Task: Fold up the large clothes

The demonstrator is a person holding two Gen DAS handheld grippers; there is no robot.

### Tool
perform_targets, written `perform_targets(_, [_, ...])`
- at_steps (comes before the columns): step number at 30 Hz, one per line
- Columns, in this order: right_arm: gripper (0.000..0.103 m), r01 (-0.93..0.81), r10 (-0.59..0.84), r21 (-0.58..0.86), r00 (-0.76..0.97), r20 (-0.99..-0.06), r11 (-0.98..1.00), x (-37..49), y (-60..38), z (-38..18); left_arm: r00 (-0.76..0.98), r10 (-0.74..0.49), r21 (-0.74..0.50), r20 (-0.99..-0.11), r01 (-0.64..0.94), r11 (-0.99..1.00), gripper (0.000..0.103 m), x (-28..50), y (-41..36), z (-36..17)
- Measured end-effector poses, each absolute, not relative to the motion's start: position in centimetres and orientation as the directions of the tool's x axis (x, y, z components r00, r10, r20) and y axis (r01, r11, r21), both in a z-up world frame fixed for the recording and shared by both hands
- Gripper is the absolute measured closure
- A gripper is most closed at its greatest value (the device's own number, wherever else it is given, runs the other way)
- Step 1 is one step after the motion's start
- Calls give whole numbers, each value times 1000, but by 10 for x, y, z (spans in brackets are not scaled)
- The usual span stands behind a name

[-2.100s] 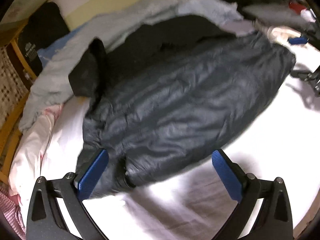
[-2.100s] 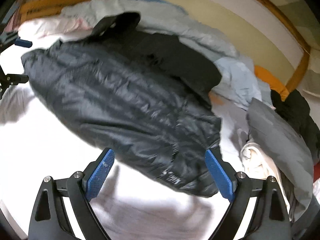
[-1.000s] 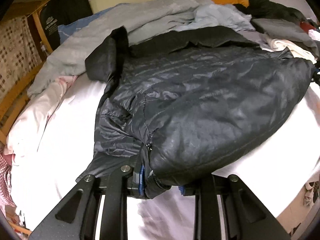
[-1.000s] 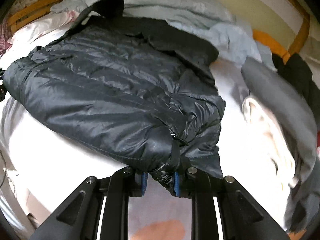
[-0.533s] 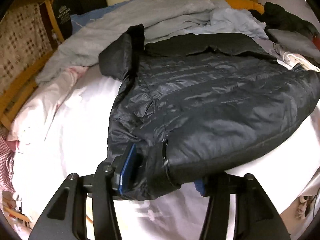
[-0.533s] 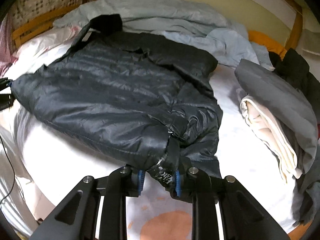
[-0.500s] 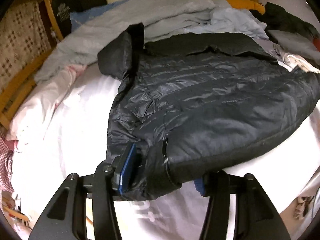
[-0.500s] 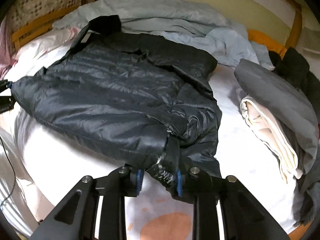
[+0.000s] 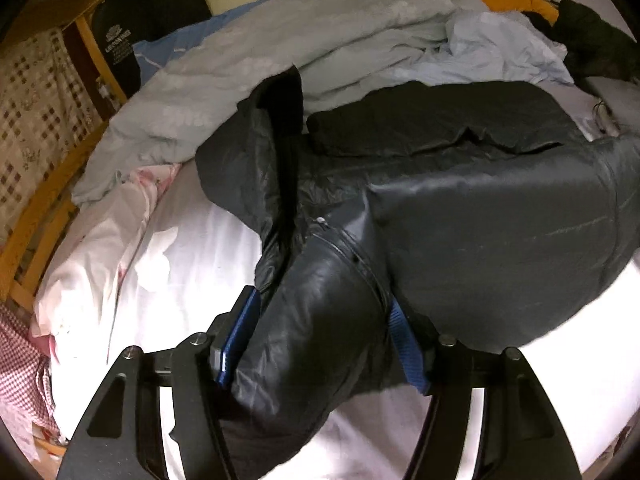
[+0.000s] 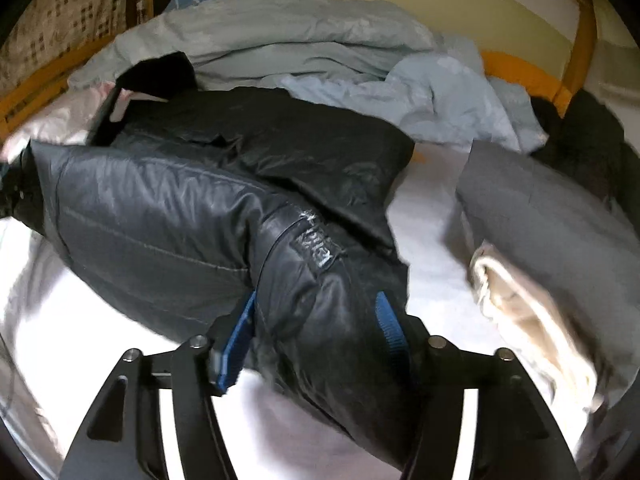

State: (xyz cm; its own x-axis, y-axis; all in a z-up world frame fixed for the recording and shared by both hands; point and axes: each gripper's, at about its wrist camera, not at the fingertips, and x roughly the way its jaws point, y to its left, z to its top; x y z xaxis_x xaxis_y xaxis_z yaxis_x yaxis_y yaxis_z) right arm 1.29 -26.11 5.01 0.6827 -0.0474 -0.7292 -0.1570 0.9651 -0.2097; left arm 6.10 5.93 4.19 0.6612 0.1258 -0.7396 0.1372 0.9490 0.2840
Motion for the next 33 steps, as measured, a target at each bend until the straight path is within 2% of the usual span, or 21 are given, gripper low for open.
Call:
perform_targets(1, [30,-154,-60,-230,694,-717,961,16,-260,50,644,118,266,-756,138,954,39,67,62,37])
perform_targets(4, [30,-150,-69,-246,710,-701,958,24,-258,50,608,103,223,-788,125,967,38,83,73,26])
perform_targets(6, [29,-121,-84,-243,719,-690,962,32,-259,50,596,107,211,-795,107,972,29,93,78,22])
perform_targets(7, [26,-104,-93,-243,725,-682,964,34,-260,50,590,114,210,-799,97,973,28,98,81,19])
perform_targets(8, [22,-87,-107,-248,732,-673,965,36,-260,49,585,113,205,-803,93,974,28,101,82,17])
perform_targets(12, [19,-19,-178,-292,755,-632,956,44,-259,47,575,120,204,-810,83,975,28,106,84,11])
perform_targets(14, [19,17,-199,-284,751,-629,959,47,-264,47,612,123,216,-781,81,973,28,100,82,17])
perform_targets(22, [19,82,-170,-172,785,-596,982,28,-273,69,858,49,154,-512,35,987,28,45,93,81])
perform_targets(24, [19,77,-137,-127,798,-587,989,22,-272,79,880,33,110,-474,22,994,29,39,98,91])
perform_targets(26, [19,56,-78,-56,818,-570,997,16,-273,91,883,-7,68,-468,44,997,30,41,99,96])
perform_targets(28, [19,68,-76,-35,839,-539,997,11,-273,99,880,-4,79,-476,48,996,32,45,95,96])
perform_targets(33, [18,96,-106,-48,840,-531,994,13,-271,99,822,-6,71,-570,56,996,32,66,88,77])
